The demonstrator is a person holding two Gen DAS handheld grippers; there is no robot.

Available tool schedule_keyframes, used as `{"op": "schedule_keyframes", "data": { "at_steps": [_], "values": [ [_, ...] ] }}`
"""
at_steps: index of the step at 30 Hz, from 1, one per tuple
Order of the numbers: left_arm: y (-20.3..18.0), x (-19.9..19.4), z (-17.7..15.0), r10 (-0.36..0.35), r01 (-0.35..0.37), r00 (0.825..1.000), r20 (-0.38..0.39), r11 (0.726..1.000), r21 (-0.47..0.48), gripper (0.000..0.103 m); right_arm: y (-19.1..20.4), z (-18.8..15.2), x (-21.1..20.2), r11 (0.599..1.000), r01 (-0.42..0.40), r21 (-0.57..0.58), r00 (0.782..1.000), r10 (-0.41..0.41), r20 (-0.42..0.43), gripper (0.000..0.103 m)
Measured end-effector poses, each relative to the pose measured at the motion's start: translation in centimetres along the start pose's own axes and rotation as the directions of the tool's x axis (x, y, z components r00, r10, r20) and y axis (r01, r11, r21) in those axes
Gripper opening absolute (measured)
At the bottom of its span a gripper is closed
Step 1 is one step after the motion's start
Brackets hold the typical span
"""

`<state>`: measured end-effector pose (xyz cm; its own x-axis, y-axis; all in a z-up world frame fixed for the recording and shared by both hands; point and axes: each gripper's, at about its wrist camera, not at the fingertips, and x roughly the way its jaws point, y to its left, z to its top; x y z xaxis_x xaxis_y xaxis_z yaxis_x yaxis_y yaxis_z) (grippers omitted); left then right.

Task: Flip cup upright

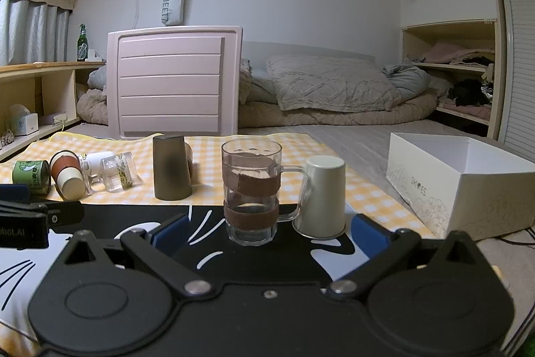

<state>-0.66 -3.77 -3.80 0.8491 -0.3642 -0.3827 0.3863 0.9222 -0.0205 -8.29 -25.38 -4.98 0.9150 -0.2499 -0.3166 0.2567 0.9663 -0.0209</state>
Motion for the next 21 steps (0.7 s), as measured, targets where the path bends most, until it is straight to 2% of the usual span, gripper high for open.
{"op": "schedule_keyframes", "data": {
  "at_steps": [21],
  "values": [
    [-0.03,-0.07,0.12,0.002,-0.002,1.000,0.002,1.000,0.002,0.103,0.00,0.00,-0.02,1.000,0.000,0.000,1.000,0.000,0.000,0.103]
  ]
}}
